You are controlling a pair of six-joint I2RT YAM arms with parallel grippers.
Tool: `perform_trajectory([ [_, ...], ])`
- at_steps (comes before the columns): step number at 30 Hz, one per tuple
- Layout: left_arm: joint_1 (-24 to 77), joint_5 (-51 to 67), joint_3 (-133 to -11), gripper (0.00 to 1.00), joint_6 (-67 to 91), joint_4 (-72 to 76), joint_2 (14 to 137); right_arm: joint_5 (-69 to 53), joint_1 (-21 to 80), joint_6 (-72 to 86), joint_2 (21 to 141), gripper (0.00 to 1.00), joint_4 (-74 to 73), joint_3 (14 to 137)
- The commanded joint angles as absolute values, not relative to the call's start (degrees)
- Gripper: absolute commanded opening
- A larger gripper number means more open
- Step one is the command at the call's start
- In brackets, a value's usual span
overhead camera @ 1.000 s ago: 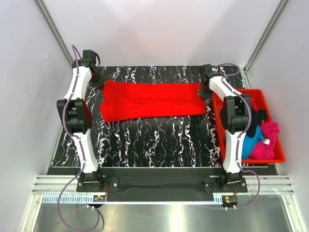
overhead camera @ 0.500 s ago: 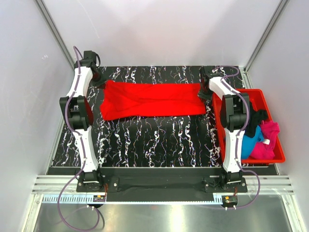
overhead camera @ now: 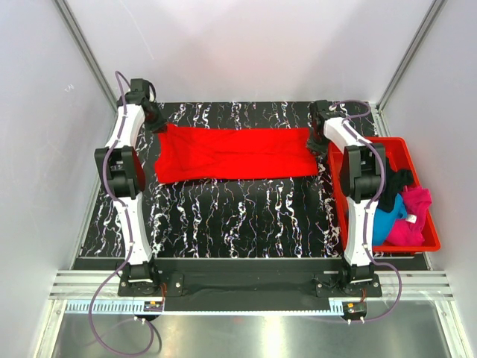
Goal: Fold and stack the t-shirts
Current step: Fold the tshirt
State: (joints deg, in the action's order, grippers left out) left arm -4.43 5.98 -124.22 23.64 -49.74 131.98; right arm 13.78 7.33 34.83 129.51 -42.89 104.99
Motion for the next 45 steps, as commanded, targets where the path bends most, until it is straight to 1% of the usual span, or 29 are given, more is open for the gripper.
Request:
perform_trajectory([
  [1, -5.5, 9.4, -128.4, 0.21, 22.8, -46.1, 132.3, 12.7, 6.7, 34.7, 127.2, 0.31, -42.5, 106.5],
  [2, -5.8, 9.8, -129.5, 0.33, 22.9, -46.3, 132.2, 12.0, 6.7, 34.4, 126.2, 0.35, -42.3, 105.8],
  [4, -6.1, 8.5, -129.6, 0.41, 22.7, -48.0, 130.4, 10.2, 6.7, 33.5, 123.2, 0.44, -41.7, 104.9],
  [5, -6.1, 8.2, -129.3, 0.43, 21.7, -48.8, 129.4, 9.7, 6.7, 33.4, 122.1, 0.48, -41.5, 104.2],
  [6, -6.0, 8.8, -126.9, 0.44, 20.9, -49.3, 127.0, 8.7, 6.7, 33.1, 119.8, 0.51, -41.4, 103.5],
  [7, -5.8, 10.0, -124.6, 0.44, 20.3, -49.3, 125.1, 8.1, 6.7, 33.2, 118.6, 0.57, -41.4, 102.9],
  [8, -5.6, 12.8, -121.6, 0.45, 19.9, -47.7, 123.2, 7.5, 6.7, 33.3, 117.3, 0.59, -41.2, 102.1],
  [9, -4.8, 14.1, -113.5, 0.45, 19.4, -46.5, 121.3, 6.0, 6.7, 33.6, 114.9, 0.61, -40.6, 100.3],
  [10, -4.5, 14.7, -109.7, 0.46, 20.0, -45.1, 117.0, 5.1, 6.8, 33.7, 113.7, 0.64, -40.1, 99.2],
  [12, -3.1, 15.0, -101.4, 0.47, 21.4, -40.1, 113.1, 1.5, 6.9, 33.8, 110.7, 0.76, -38.4, 95.9],
  [13, -2.5, 15.1, -94.9, 0.47, 21.8, -38.5, 110.5, 0.5, 7.1, 33.7, 109.8, 0.80, -38.0, 94.9],
  [14, -1.9, 16.5, -92.7, 0.48, 21.9, -36.0, 109.5, 0.1, 7.3, 33.5, 109.1, 0.82, -37.4, 93.0],
  [17, -0.3, 17.3, -88.6, 0.48, 22.1, -34.8, 109.2, -3.2, 7.7, 32.3, 106.8, 0.82, -36.5, 91.0],
  [22, 1.8, 16.6, -87.1, 0.48, 24.2, -35.0, 110.9, -5.2, 7.7, 30.9, 104.3, 0.80, -35.8, 87.5],
  [25, 2.7, 12.8, -86.5, 0.51, 26.7, -35.7, 111.2, -5.7, 7.6, 31.0, 103.9, 0.80, -35.2, 86.6],
  [29, 2.9, 8.4, -84.0, 0.51, 31.2, -32.9, 110.9, -6.1, 7.7, 30.7, 104.1, 0.80, -35.0, 86.8],
  [34, 2.9, 4.8, -85.2, 0.48, 32.9, -33.1, 113.2, -5.8, 7.7, 29.8, 104.1, 0.80, -35.4, 87.1],
  [42, 3.3, 5.2, -85.2, 0.46, 35.2, -31.0, 116.4, -6.8, 7.7, 30.7, 103.8, 0.80, -33.6, 85.2],
  [45, 3.3, 4.5, -85.9, 0.41, 35.4, -31.5, 117.2, -6.8, 7.7, 30.7, 104.1, 0.80, -33.7, 85.1],
])
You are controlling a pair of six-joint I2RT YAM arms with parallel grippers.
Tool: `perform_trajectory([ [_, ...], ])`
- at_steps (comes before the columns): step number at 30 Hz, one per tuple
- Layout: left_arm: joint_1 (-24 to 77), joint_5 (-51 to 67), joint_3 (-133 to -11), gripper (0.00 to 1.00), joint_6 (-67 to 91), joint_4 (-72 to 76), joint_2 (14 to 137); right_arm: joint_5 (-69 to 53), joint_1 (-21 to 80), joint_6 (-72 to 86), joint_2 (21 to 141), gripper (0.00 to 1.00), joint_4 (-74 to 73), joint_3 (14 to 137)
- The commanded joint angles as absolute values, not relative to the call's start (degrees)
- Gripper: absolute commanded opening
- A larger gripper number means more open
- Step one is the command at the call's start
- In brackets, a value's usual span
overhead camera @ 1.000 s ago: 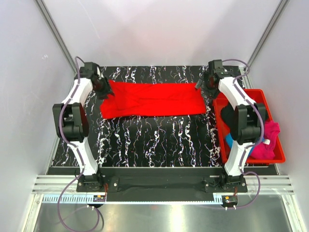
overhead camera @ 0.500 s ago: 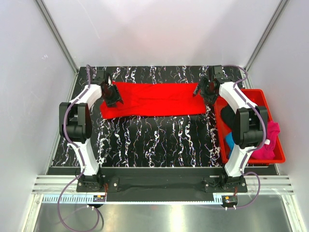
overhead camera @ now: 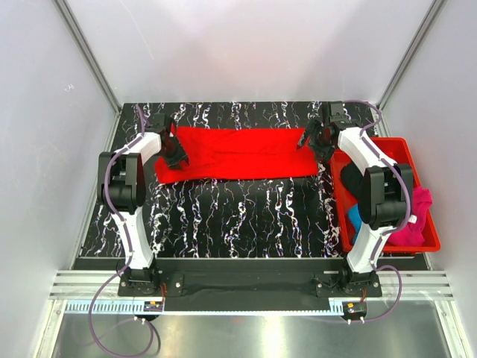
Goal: Fold and stack the t-shirts
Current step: Fold the tshirt
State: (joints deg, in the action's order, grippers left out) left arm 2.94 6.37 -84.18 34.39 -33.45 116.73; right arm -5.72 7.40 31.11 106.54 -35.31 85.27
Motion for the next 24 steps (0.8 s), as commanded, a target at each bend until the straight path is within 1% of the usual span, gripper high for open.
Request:
perform_trajectory([
  [1, 3.3, 4.3, -86.1, 0.39, 35.4, -31.6, 117.3, -6.7, 7.8, 30.6, 104.2, 0.80, -33.6, 85.1],
  [2, 3.3, 4.0, -86.2, 0.33, 35.4, -31.6, 117.2, -6.6, 7.6, 30.7, 104.1, 0.80, -33.6, 85.0],
  [4, 3.3, 3.5, -86.2, 0.28, 35.3, -31.6, 117.1, -6.6, 7.8, 30.7, 104.1, 0.80, -33.4, 84.9],
  [5, 3.3, 3.3, -86.2, 0.20, 35.3, -31.6, 117.1, -6.7, 7.7, 30.7, 104.1, 0.80, -33.3, 84.9],
  [8, 3.3, 3.5, -86.4, 0.07, 35.2, -31.5, 117.0, -6.9, 7.7, 30.9, 104.2, 0.80, -33.1, 85.0],
  [9, 3.3, 3.4, -86.7, 0.00, 35.2, -31.6, 117.1, -7.0, 7.7, 30.9, 104.3, 0.80, -33.1, 84.9],
  [16, 3.8, 2.1, -89.8, 0.00, 35.2, -33.6, 115.9, -7.1, 7.7, 31.0, 104.2, 0.80, -32.9, 84.5],
  [24, 4.3, 7.1, -96.8, 0.00, 37.4, -29.7, 116.5, -7.6, 7.7, 31.4, 104.7, 0.80, -32.3, 84.5],
])
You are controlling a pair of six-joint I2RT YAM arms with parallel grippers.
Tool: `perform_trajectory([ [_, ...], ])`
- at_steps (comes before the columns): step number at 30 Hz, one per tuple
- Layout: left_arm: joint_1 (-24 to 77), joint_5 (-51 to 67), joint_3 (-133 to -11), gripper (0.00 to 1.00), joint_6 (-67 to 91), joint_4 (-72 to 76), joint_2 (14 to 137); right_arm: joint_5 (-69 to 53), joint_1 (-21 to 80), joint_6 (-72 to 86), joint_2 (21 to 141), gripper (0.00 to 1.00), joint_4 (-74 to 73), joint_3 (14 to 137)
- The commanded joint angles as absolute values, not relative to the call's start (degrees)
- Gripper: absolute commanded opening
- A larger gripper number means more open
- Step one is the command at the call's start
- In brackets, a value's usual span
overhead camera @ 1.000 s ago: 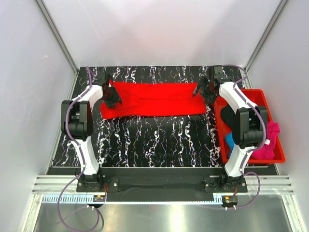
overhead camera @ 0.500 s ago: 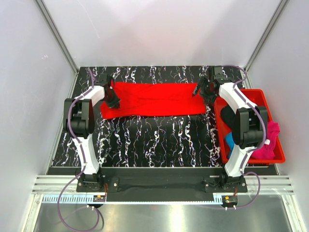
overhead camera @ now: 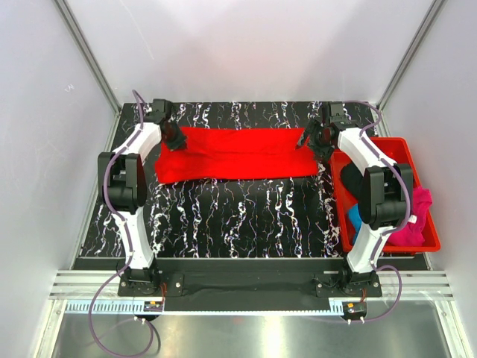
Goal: Fold and stack the t-shirts
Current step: Fold the tshirt
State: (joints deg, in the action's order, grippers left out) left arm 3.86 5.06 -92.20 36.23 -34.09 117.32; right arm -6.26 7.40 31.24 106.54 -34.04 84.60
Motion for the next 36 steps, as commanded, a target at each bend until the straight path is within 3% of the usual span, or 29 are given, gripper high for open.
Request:
perform_trajectory([
  [1, 4.4, 8.0, -97.7, 0.00, 37.0, -29.4, 117.2, -7.7, 7.6, 31.4, 104.9, 0.80, -32.1, 84.6],
  [11, 4.4, 17.0, -107.2, 0.00, 38.0, -19.8, 126.3, -8.2, 7.7, 31.6, 106.8, 0.80, -32.3, 86.4],
  [12, 4.4, 18.6, -108.0, 0.05, 38.2, -18.6, 127.1, -8.1, 7.7, 31.5, 107.0, 0.80, -32.3, 86.5],
  [20, 4.8, 28.6, -115.7, 0.06, 32.7, -16.4, 132.0, -8.2, 7.6, 32.8, 106.7, 0.80, -32.4, 85.7],
  [21, 5.0, 28.3, -117.5, 0.10, 31.3, -19.7, 132.4, -8.3, 7.7, 33.0, 106.5, 0.80, -32.5, 85.5],
  [24, 5.1, 27.9, -122.0, 0.47, 26.5, -27.0, 134.5, -9.0, 7.7, 34.3, 105.4, 0.79, -32.6, 85.1],
  [25, 4.9, 27.7, -122.6, 0.48, 25.5, -28.8, 134.6, -9.2, 7.8, 34.3, 104.9, 0.79, -32.7, 85.0],
  [29, 4.0, 25.7, -111.9, 0.50, 23.4, -29.4, 127.4, -9.2, 8.6, 33.8, 103.5, 0.80, -33.4, 84.6],
  [36, 2.6, 9.6, -88.2, 0.54, 20.4, -36.4, 106.1, -12.7, 12.2, 30.8, 104.8, 0.75, -31.8, 85.6],
])
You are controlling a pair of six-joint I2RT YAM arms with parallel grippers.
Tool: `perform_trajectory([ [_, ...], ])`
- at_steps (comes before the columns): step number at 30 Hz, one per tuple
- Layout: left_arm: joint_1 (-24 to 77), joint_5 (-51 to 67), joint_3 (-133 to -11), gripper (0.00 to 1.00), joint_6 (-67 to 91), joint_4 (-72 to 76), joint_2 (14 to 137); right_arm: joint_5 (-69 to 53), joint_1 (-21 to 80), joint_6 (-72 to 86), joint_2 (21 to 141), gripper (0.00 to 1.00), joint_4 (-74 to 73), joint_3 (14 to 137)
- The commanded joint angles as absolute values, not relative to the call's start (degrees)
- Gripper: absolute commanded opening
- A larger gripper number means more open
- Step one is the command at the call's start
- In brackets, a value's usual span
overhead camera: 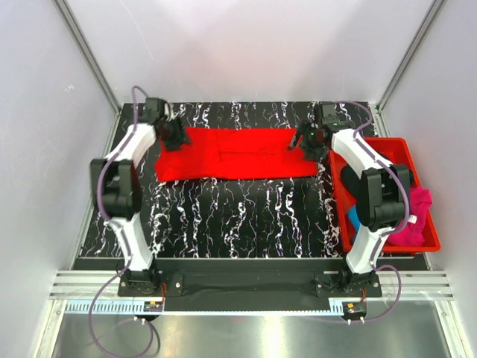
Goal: Fold and stack the t-shirts
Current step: Fold the tshirt
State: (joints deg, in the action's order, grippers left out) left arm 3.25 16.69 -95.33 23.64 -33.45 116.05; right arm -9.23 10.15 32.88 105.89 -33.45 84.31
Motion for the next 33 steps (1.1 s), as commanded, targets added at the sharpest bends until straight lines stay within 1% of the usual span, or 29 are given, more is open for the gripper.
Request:
perform_trajectory([
  [1, 2.6, 9.8, -84.8, 0.54, 20.3, -35.9, 102.4, -12.7, 12.7, 30.4, 106.2, 0.72, -31.9, 86.1],
  [2, 2.7, 11.0, -81.9, 0.54, 20.3, -34.2, 100.4, -13.0, 13.1, 30.1, 107.1, 0.69, -32.1, 86.7],
  [3, 2.8, 11.9, -76.4, 0.54, 20.1, -32.8, 98.7, -14.3, 13.2, 29.3, 108.9, 0.67, -32.0, 87.4],
  [4, 2.8, 12.5, -74.4, 0.54, 20.1, -31.7, 96.3, -14.6, 13.2, 28.7, 109.6, 0.65, -31.8, 87.5],
  [5, 2.8, 12.4, -72.5, 0.54, 20.4, -30.2, 95.6, -14.5, 13.2, 28.5, 110.5, 0.60, -31.6, 87.5],
  [7, 2.6, 11.5, -68.9, 0.54, 21.0, -28.7, 95.6, -13.0, 13.3, 26.9, 112.7, 0.57, -32.5, 88.1],
  [10, 2.1, 8.3, -68.0, 0.54, 22.5, -27.7, 97.5, -9.9, 13.2, 24.8, 115.2, 0.50, -33.7, 88.2],
  [12, 1.1, 3.5, -68.6, 0.54, 23.9, -28.7, 100.2, -7.4, 13.1, 24.2, 116.8, 0.47, -34.4, 87.7],
  [16, -1.8, -1.5, -70.3, 0.54, 25.8, -30.2, 104.5, -1.4, 12.9, 23.7, 117.6, 0.43, -33.8, 85.4],
  [20, -3.5, -6.9, -72.9, 0.54, 25.8, -32.8, 106.8, 3.2, 12.5, 22.9, 118.9, 0.40, -35.0, 84.7],
  [26, -4.8, -8.7, -75.9, 0.54, 24.8, -34.0, 110.2, 5.6, 12.4, 22.8, 117.6, 0.37, -34.8, 82.4],
  [29, -5.0, -8.2, -78.4, 0.54, 23.4, -35.3, 111.2, 4.9, 12.4, 22.9, 116.7, 0.37, -34.7, 81.3],
  [31, -4.9, -8.3, -80.7, 0.55, 22.5, -38.3, 110.9, 1.9, 12.6, 23.2, 115.5, 0.37, -33.8, 80.4],
  [33, -5.1, -9.3, -81.1, 0.56, 22.3, -39.7, 109.0, -1.9, 13.2, 23.6, 113.4, 0.39, -32.6, 78.8],
])
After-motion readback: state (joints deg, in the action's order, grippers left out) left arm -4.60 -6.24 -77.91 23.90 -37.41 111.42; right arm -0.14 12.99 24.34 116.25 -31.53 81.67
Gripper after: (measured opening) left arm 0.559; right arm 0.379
